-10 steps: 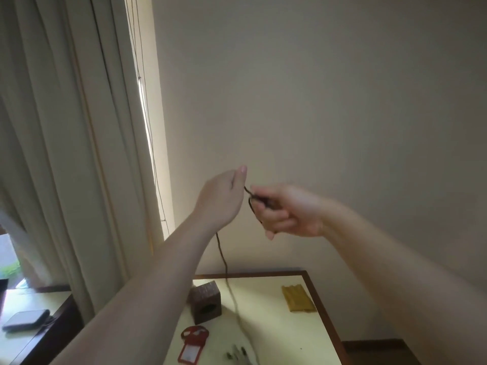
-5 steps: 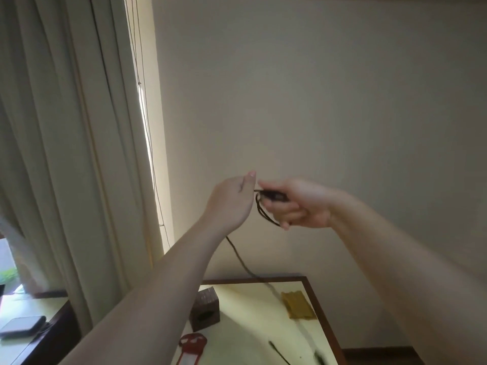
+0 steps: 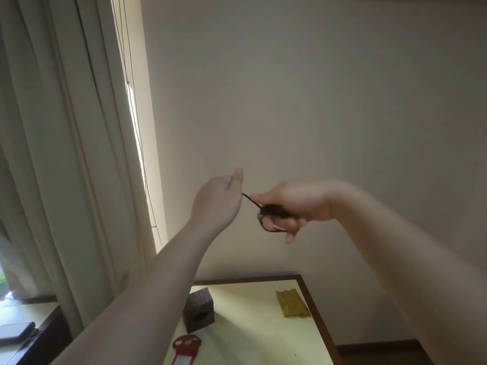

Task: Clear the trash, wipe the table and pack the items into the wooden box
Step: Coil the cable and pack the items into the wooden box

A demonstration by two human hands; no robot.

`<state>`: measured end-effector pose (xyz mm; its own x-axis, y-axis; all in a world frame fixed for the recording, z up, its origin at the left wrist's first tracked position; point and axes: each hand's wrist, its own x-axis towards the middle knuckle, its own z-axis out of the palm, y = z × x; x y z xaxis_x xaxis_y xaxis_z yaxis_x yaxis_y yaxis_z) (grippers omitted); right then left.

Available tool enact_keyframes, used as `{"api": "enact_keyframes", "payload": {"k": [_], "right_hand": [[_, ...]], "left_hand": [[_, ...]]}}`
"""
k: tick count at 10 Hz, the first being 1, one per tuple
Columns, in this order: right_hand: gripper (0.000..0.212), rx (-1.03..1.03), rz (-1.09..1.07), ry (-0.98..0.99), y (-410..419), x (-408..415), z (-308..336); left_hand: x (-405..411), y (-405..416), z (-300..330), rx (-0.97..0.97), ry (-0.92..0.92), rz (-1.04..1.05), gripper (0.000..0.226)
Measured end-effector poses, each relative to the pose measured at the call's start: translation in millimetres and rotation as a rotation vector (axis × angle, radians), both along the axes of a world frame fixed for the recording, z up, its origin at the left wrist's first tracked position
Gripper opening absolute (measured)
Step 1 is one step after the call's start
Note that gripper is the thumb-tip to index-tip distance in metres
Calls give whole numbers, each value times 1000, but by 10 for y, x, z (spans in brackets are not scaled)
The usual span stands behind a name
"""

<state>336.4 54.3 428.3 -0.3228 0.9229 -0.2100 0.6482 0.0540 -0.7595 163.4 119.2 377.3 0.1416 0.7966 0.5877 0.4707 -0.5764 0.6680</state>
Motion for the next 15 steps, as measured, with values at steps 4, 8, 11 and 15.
{"api": "enact_keyframes", "payload": {"k": [4,8,11,15], "right_hand": [[53,894,-178,-603,271,-183,-323],[35,-190,-23,703,69,-61,-476],[35,208,-193,1486,161,-459,-613],[74,387,-146,-227,151,112,-1544]], "left_hand": [[93,-49,-150,-235,46,-131,49],[-22,-67,-677,-258,-115,-193,73],[192,-213,-885,-345,-294,-176,56],[-203,-421,-815,-434,559,-358,28]]}}
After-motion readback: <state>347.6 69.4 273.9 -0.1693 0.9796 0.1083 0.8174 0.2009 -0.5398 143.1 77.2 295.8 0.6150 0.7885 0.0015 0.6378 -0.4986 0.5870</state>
